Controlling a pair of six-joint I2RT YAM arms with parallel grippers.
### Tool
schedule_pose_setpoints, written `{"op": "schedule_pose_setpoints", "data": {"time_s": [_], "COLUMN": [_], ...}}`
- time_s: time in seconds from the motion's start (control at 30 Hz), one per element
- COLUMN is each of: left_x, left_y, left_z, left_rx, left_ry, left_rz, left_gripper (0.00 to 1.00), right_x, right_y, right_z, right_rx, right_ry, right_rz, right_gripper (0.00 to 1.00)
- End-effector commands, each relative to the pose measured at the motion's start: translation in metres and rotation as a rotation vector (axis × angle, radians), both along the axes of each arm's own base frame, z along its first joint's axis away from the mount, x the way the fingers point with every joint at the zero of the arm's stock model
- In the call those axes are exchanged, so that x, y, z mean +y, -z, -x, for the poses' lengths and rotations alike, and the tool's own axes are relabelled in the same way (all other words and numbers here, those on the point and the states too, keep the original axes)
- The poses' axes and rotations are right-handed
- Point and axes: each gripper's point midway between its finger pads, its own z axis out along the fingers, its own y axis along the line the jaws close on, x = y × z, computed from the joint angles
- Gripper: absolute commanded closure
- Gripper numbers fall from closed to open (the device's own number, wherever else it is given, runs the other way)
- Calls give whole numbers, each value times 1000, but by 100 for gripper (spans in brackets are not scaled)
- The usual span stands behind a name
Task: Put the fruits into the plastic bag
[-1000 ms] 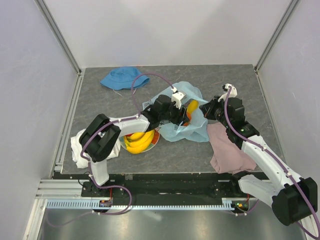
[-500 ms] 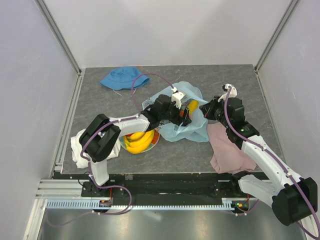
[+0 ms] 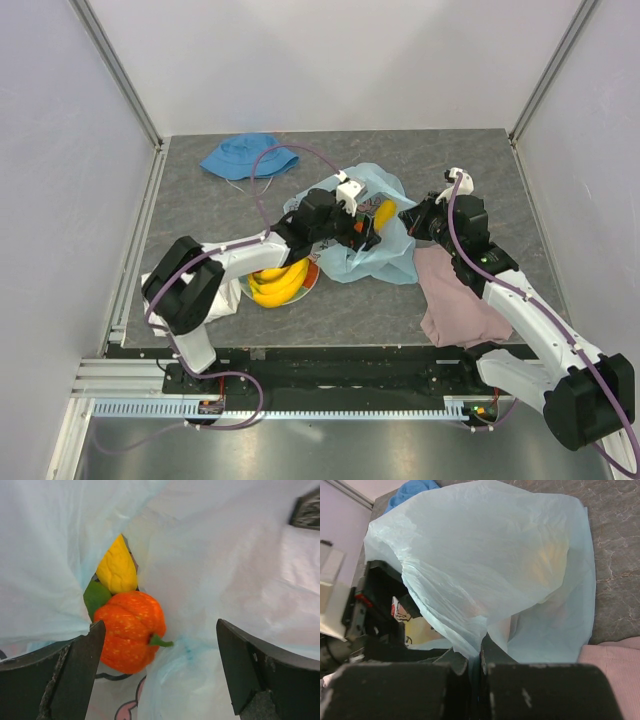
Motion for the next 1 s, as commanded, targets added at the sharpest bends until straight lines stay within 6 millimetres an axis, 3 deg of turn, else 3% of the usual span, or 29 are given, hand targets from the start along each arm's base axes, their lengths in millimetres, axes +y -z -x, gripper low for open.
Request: {"op": "schedule_pose_setpoints", "data": {"time_s": [0.0, 0.2, 0.7, 0.8, 0.97], "left_x": [3, 9, 27, 35, 59], "left_y": [-42, -61, -73, -78, -104], "left_z": [10, 24, 27, 29, 33], "left_rx": [-72, -107, -137, -149, -113], "left_ry": [13, 47, -19, -43, -102], "left_rz": [98, 135, 157, 182, 292], "left_gripper": [1, 2, 2, 2, 1], "right_x": [-2, -1, -2, -3, -3], "right_y": [-5, -5, -5, -5, -4], "right_z": [-4, -4, -3, -3, -2], "right_rx": [-24, -23, -25, -25, -25], "right_ry": [13, 11, 13, 15, 16], "right_rz": [2, -2, -4, -4, -3], "right_gripper": [100, 100, 100, 100, 100]}}
